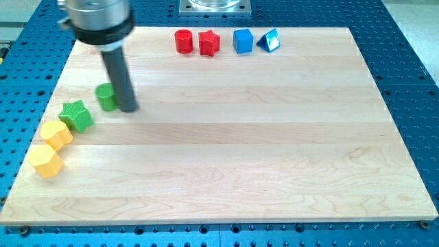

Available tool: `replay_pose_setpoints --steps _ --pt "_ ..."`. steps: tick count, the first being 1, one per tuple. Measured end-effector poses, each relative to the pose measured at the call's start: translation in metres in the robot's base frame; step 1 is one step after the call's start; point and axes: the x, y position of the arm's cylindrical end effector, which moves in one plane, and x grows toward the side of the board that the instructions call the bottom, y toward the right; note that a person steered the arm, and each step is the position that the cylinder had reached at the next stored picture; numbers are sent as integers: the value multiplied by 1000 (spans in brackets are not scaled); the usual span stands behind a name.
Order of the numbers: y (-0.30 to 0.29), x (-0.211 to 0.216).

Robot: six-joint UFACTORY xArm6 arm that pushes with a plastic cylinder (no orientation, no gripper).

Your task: Push the green star to the left

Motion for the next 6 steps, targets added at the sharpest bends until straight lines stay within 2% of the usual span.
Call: replay_pose_setpoints --steps 1,2,3,6 --pt "-31 0" --pt "3 17" --pt "5 37" --pt "-31 37"
